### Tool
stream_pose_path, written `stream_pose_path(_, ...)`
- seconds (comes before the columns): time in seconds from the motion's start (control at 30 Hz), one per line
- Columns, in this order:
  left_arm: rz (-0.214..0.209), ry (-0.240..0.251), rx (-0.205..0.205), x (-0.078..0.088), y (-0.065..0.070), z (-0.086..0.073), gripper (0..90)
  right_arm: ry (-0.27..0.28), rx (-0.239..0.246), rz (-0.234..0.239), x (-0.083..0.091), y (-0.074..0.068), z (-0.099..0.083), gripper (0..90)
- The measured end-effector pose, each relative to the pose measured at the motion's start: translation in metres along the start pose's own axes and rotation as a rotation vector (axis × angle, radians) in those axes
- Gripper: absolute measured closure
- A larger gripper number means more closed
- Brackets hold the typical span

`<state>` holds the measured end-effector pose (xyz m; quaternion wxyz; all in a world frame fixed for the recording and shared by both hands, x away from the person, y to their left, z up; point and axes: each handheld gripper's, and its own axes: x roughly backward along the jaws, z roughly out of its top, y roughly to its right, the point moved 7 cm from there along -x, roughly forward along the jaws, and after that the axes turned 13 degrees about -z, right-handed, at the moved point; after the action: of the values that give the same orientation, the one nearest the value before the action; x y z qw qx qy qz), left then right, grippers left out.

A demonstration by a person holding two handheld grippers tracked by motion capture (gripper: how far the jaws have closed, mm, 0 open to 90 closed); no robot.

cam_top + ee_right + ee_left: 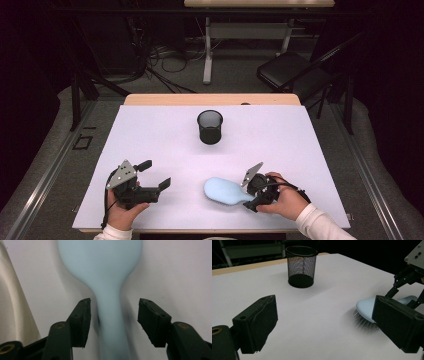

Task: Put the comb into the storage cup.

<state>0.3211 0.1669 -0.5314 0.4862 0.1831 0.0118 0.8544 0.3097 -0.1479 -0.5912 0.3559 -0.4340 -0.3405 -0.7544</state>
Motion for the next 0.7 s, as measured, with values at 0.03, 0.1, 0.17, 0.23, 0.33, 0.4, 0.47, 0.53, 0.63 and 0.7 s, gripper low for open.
stream_pose_path(0.03,-0.001,0.001,0.000,0.0001,0.0000,0.0001,6.5,0.005,0.003,0.004,-0.0011,-0.0011,0.0004,44.9)
stream_pose_path(0.1,-0.002,0.004,0.000,0.0002,0.0000,0.0003,6.6,0.002,-0.002,0.007,-0.0012,-0.0020,0.0005,45.6)
stream_pose_path(0.17,-0.002,0.006,0.002,0.0004,-0.0001,0.0005,6.5,0.010,0.000,0.016,-0.0020,-0.0028,0.0015,46.6)
stream_pose_path(0.23,-0.002,0.005,0.000,0.0006,0.0001,0.0005,6.5,0.011,0.004,0.020,-0.0021,-0.0035,0.0024,47.8)
stream_pose_path(0.33,0.000,0.003,-0.004,0.0007,0.0003,0.0005,6.6,0.020,-0.003,0.026,-0.0023,-0.0048,0.0045,49.8)
stream_pose_path(0.4,0.002,-0.001,-0.005,0.0011,0.0003,0.0004,6.6,0.038,-0.003,0.036,-0.0030,-0.0055,0.0066,50.6)
stream_pose_path(0.47,0.001,0.004,-0.004,0.0011,0.0004,0.0006,6.5,0.043,-0.006,0.041,-0.0037,-0.0062,0.0076,50.8)
stream_pose_path(0.53,-0.005,0.007,-0.002,0.0012,0.0004,0.0008,6.5,0.044,-0.010,0.042,-0.0045,-0.0069,0.0084,51.6)
stream_pose_path(0.63,-0.004,0.006,-0.002,0.0010,0.0003,0.0007,6.6,0.046,-0.007,0.043,-0.0057,-0.0077,0.0094,51.9)
stream_pose_path(0.7,-0.002,0.003,-0.003,0.0009,0.0002,0.0005,6.6,0.050,-0.004,0.042,-0.0069,-0.0081,0.0102,52.5)
